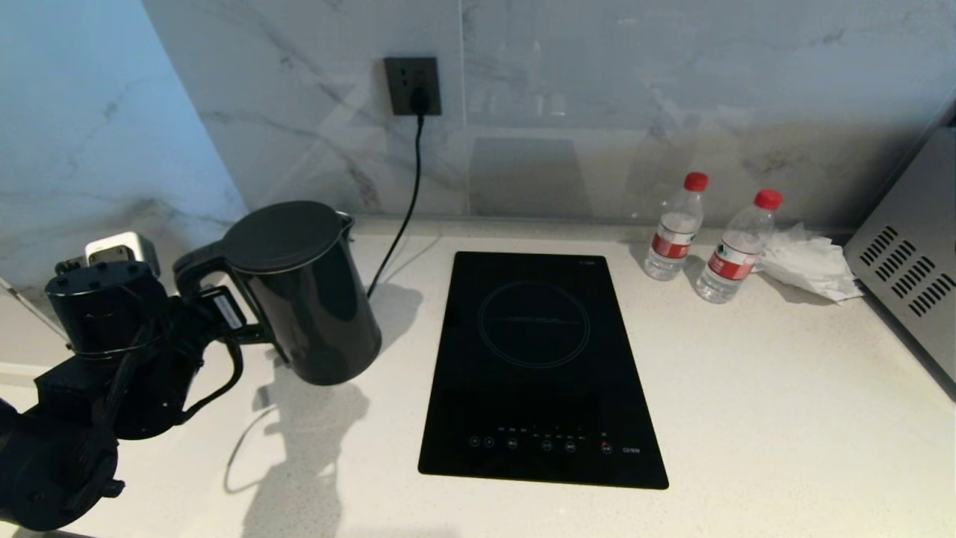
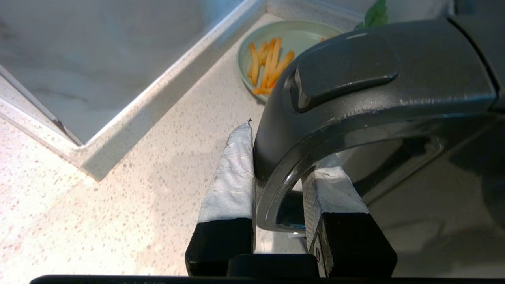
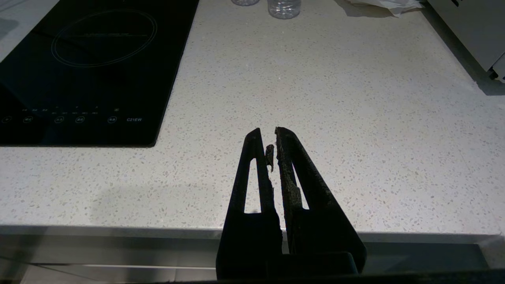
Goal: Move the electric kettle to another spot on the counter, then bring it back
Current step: Place it on the power base
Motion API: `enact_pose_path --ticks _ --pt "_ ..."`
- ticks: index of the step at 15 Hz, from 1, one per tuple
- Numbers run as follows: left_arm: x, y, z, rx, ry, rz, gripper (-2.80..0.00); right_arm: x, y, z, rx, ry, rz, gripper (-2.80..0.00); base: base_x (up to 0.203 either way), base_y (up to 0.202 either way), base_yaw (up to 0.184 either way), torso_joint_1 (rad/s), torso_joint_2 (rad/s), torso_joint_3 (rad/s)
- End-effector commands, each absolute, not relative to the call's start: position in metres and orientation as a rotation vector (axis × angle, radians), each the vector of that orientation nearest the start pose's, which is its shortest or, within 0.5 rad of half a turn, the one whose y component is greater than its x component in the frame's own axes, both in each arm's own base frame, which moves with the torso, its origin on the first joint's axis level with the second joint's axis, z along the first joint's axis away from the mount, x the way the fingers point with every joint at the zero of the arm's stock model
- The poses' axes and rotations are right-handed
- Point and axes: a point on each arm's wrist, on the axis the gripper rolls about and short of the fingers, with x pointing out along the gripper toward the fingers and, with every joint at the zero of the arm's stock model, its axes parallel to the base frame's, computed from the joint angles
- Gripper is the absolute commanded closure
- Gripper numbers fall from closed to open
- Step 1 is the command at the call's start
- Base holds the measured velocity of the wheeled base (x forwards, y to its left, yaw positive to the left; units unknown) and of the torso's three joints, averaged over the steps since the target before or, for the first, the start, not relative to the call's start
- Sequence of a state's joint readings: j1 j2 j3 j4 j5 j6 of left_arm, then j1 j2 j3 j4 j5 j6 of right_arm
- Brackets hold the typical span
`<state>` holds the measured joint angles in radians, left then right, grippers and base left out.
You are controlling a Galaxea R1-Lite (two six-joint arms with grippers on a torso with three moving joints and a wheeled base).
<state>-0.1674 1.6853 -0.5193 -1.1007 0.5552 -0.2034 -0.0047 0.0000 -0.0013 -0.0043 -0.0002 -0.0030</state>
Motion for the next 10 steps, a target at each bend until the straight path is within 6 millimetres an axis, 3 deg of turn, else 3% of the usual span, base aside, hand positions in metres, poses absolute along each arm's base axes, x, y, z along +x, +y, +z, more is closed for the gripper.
enact_pose_path --ticks 1,4,10 --pt "0.257 -0.034 0.163 -0.180 0.020 0.368 0.00 -0.023 0.000 0.076 -0.003 -0.006 -0.005 0.00 0.000 0.000 0.000 0.000 0.00 0.000" --pt "0.253 -0.035 0.159 -0.178 0.039 0.325 0.00 -0.023 0.000 0.076 -0.003 -0.006 -0.005 0.00 0.000 0.000 0.000 0.000 0.00 0.000" --pt "0.224 -0.064 0.159 -0.168 0.056 0.181 0.00 -0.023 0.000 0.076 -0.003 -0.006 -0.005 0.00 0.000 0.000 0.000 0.000 0.00 0.000"
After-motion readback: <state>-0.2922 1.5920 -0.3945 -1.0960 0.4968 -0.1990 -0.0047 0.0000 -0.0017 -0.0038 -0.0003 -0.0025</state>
